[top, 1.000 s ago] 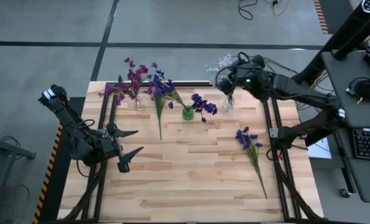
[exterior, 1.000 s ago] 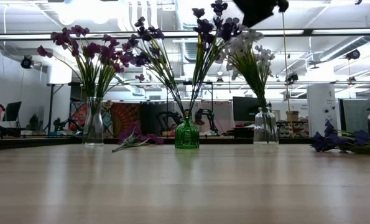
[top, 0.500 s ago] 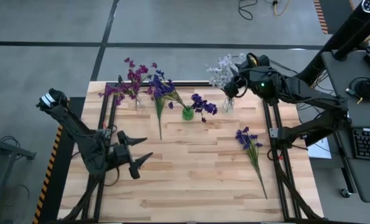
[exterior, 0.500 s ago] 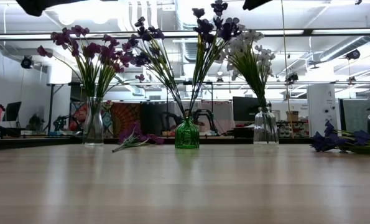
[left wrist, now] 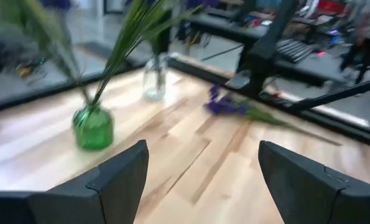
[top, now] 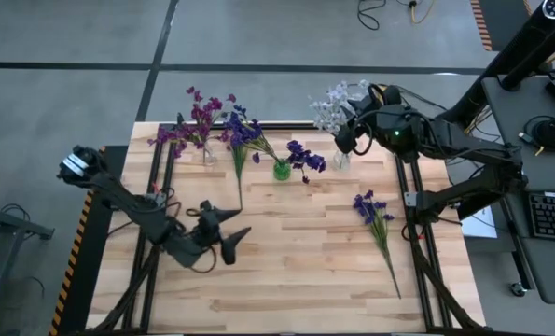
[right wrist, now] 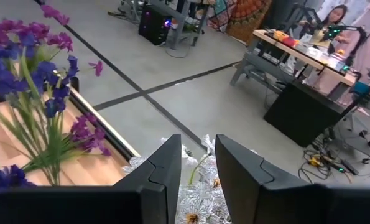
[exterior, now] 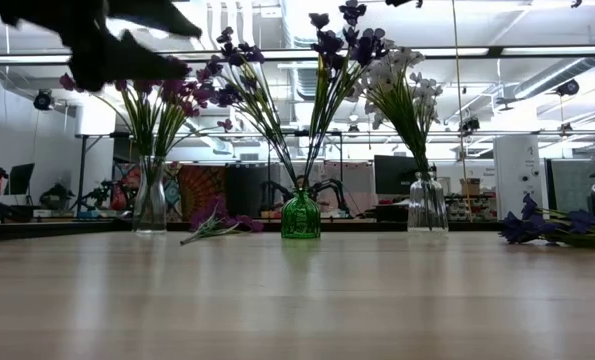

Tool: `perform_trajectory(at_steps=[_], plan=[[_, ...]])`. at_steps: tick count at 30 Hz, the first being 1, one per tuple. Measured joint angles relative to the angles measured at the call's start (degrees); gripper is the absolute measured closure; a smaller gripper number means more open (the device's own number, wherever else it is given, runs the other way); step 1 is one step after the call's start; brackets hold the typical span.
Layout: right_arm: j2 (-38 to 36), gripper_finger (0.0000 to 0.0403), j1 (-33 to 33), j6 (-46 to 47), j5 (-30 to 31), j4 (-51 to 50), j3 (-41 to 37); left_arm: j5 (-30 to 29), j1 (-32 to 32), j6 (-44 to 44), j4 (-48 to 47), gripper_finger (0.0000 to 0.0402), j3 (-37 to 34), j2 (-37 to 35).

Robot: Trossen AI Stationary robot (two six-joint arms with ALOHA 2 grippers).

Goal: Sort flowers into vase by color
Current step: Put the violet flowers into the left transparent flower vase

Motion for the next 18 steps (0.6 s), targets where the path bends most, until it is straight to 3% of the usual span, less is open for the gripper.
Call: perform_trajectory(at_steps=[11, 18], plan=[[0.0, 0.0321, 0.1, 0.5, -4.2, 0.0, 0.0, 13.2, 14.3, -28.8, -26.0, 0.0116, -0.1, 4.0], [-0.1, 0.0321, 0.1, 0.5, -4.2, 0.1, 0.8, 15.7, 21.2, -31.3, -28.0, 0.0116, -0.1, 9.8]])
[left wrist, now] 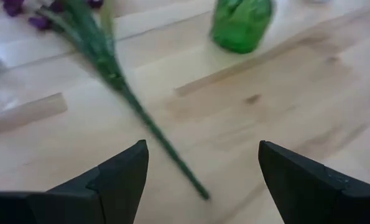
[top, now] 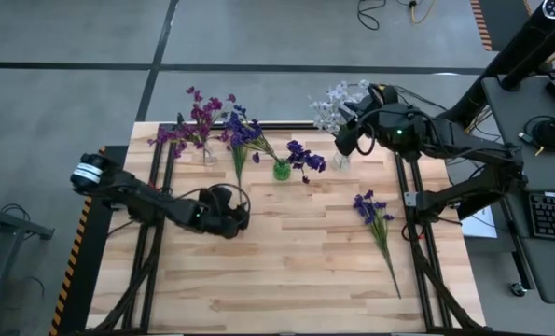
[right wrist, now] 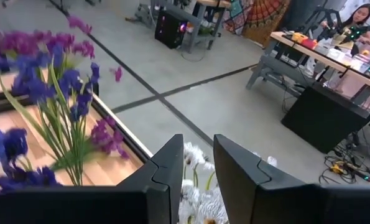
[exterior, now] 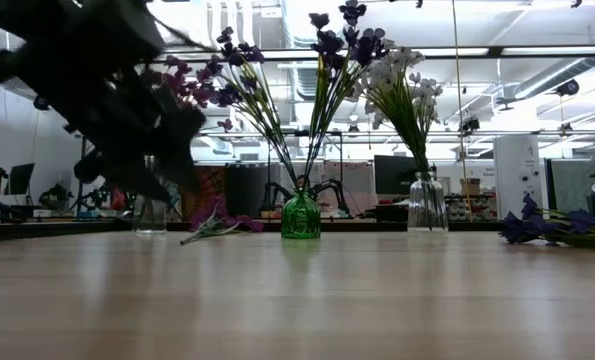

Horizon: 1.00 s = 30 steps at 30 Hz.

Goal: Sort flowers into vase by color
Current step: Put the violet flowers into the left transparent flower vase

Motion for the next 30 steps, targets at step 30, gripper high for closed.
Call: perform_trajectory(at_steps=[30], plan=[[0.3, 0.0330, 0.0, -0.3, 0.0, -1.4, 3.5, 8.0, 15.2, 1.3, 0.6, 0.0132, 1.0, 11.1]])
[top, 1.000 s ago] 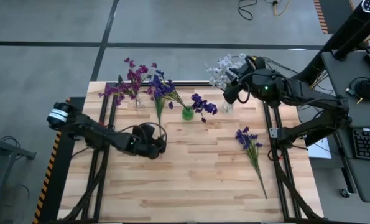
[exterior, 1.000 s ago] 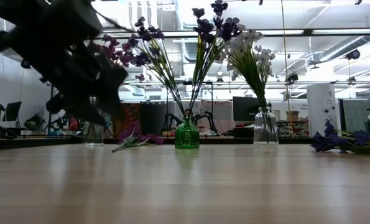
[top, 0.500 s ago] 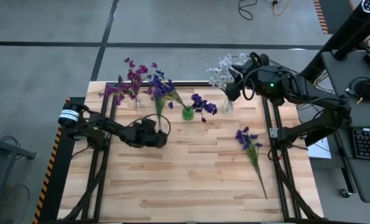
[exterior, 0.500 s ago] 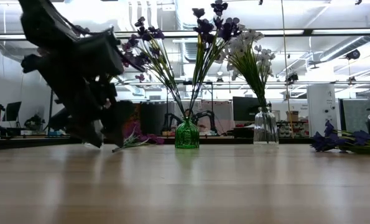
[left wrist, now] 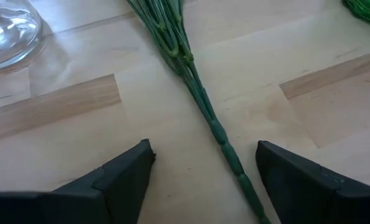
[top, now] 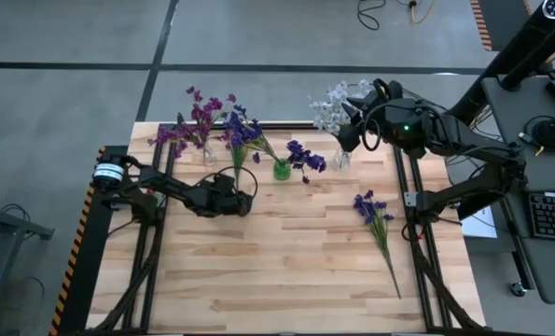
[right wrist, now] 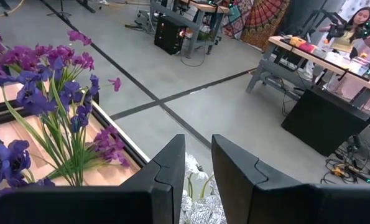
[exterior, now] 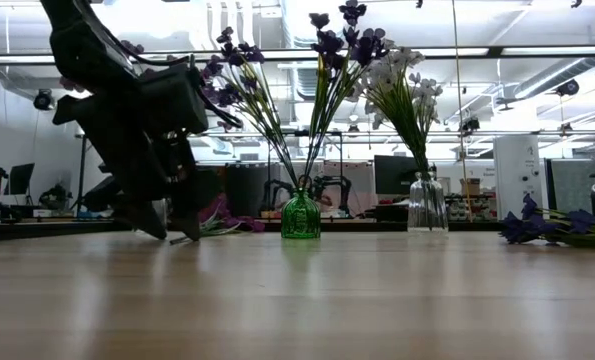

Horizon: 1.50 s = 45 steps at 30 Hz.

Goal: Sort flowers into vase by color
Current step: Put the violet flowers into the left transparent flower vase

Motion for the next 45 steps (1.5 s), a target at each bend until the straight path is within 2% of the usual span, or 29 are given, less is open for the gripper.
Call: perform_trajectory(at_steps=[12, 22, 36, 45], plan=[[0.0, 0.0330, 0.0, 0.3, 0.0, -1.7, -0.1, -0.3, -0.1, -2.7, 0.0, 0.0297, 0.0, 1.8], [0.0, 0.0330, 0.0, 0.4, 0.0, -1.8, -0.1, -0.1, -0.1, -3.0, 0.3, 0.0388, 0.0, 1.8], [0.0, 0.0330, 0.0, 2.3, -0.1, -4.5, -0.1, 0.2, -0.6, -2.4, -0.6, 0.0399, -0.1, 0.9], [0.0, 0.0330, 0.0, 1.5, -0.1, -4.4, -0.1, 3.7, -4.0, -2.3, -8.1, 0.0401, -0.4, -5.7]])
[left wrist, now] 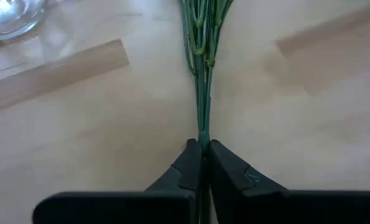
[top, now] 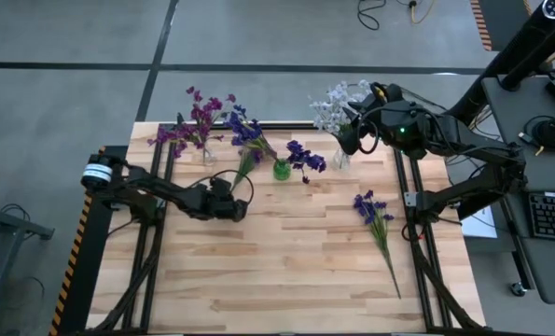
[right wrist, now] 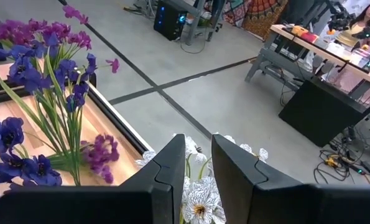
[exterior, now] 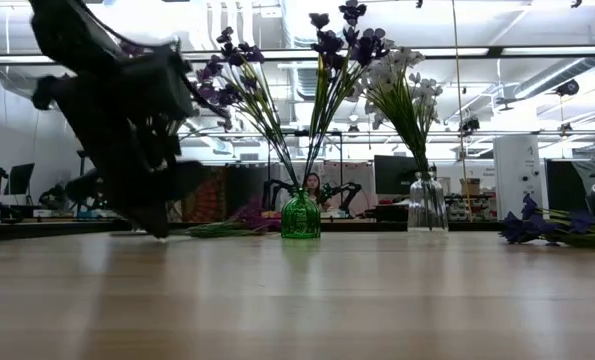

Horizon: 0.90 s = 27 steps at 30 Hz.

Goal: Sort flowers into vase by color
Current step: Put the violet flowers into the left transparent flower vase

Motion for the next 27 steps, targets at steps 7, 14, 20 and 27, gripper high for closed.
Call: perform_trajectory(at_steps=[7, 14, 20, 27], plan=[[0.0, 0.0330, 0.0, -0.2, -3.1, 0.2, 0.0, 0.2, -5.2, -0.2, -4.1, 0.0401, 0.1, -6.9], [0.0, 0.0330, 0.2, -0.2, -7.9, 0.2, 0.0, 6.1, -11.3, -0.7, -12.1, 0.0401, 0.2, -13.9], [0.0, 0.0330, 1.9, -0.8, -8.1, 0.6, 0.0, 12.2, -17.4, -1.9, -19.0, 0.0402, 0.2, -21.5], [0.0, 0.0330, 5.6, -3.7, -9.0, 0.7, -0.1, 11.3, -27.0, 2.4, -19.4, 0.0401, 0.2, -30.1]])
